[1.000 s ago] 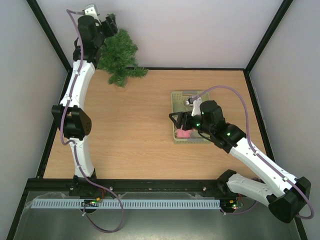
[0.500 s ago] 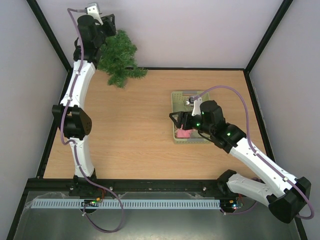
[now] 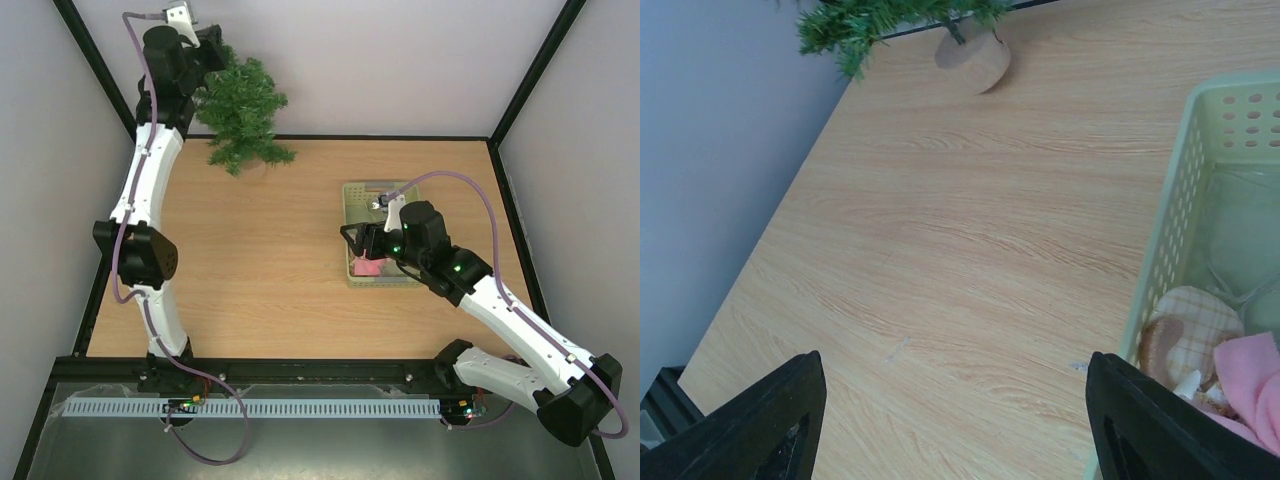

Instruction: Decorate the small christmas tree

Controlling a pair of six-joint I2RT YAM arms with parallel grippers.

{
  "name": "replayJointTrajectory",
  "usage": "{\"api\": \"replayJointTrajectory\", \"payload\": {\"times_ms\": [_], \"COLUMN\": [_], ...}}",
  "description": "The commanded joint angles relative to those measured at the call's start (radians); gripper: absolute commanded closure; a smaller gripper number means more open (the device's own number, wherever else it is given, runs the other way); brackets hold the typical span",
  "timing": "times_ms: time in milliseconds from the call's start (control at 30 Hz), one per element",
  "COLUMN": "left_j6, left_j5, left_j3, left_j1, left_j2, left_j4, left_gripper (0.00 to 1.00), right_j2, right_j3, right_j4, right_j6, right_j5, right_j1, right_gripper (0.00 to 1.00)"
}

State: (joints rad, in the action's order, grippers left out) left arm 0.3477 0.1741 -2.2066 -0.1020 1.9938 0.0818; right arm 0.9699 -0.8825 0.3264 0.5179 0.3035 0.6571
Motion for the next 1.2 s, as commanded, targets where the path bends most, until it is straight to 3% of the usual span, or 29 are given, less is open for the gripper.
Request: {"api": "replayJointTrajectory", "payload": {"times_ms": [0,167,700,1167], "left_j6": [0.012,0.027,0.002,0.0], "left_j5": [0.028,0.053,0.029,0.044], "left_j3": [-0.004,0.089,0.628,0.867], "left_j1": [-0.008,-0.021,-0.16,-0.203], "left_j2": [-0.128,-0.224,-0.644,-0.786], "left_j4": [-0.089,-0.07,-0.116,-0.126], "left_gripper": [0.98,0.98,0.98,0.98], "right_j2": [-0.003,-0.009,-0.02,-0.011], "right_j3": [-0.021,-0.02,-0.008,0.003], "right_j4": [0.021,0.027,0.07,0.076], "right_j6": [-0.016,-0.015,-0.024,-0.017], "right_j5": [-0.028,-0.037,-0.089,-0.096], "right_j1": [0.006,0.006,0.006,0.006], "right_gripper": [0.3,0.3,0.29,0.28]}}
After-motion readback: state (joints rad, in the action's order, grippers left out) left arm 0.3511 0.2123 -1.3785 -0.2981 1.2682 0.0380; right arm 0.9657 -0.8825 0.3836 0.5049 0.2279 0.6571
